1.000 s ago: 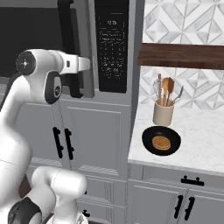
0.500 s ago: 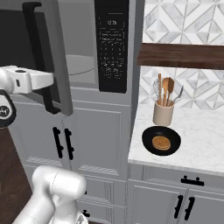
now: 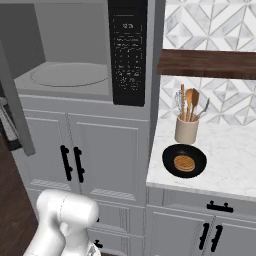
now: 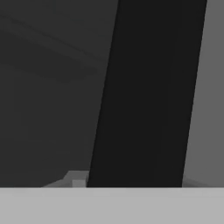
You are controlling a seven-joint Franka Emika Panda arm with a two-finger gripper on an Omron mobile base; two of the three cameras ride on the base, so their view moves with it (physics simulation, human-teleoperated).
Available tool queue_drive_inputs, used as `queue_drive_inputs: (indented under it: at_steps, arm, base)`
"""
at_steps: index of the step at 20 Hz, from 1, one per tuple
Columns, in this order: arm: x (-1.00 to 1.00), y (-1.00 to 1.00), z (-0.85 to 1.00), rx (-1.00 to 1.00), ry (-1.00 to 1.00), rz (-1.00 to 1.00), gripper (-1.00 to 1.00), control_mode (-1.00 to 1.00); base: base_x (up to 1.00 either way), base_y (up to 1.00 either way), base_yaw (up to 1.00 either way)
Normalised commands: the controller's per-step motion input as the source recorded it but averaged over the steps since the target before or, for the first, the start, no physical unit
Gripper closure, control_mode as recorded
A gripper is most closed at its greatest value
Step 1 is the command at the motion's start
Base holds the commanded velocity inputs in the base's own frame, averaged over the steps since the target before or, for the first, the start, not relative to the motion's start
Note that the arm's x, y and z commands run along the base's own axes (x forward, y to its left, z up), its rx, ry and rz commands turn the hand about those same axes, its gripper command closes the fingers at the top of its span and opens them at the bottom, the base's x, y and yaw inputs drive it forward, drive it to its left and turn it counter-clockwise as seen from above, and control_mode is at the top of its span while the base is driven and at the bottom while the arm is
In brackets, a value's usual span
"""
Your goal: Open the microwave, place the bowl with waffle inside the microwave, then close the microwave door and turn it on.
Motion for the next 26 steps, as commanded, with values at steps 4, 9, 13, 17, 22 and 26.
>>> queue_drive_inputs:
  at_steps: [4,9,13,17,22,26]
  arm:
    - [-0.57,1.00,0.00,-0.16,-0.06,-0.22,-1.00,-1.00]
    - [0.05,0.78,-0.01,-0.08,0.00,-0.26,-1.00,-1.00]
    - [0.08,0.37,-0.01,0.00,-0.02,-0.14,-1.00,-1.00]
    - [0.00,0.32,0.00,0.00,-0.04,-0.04,-1.00,-1.00]
    - [0.04,0.27,0.00,0.10,0.01,0.00,-1.00,-1.00]
    - [0.33,0.01,-0.01,0.27,0.20,0.07,-1.00,-1.00]
  base:
    - [0.00,0.00,0.00]
    - [0.00,0.00,0.00]
    - [0.00,0.00,0.00]
    - [0.00,0.00,0.00]
    - [0.00,0.00,0.00]
    - [0.00,0.00,0.00]
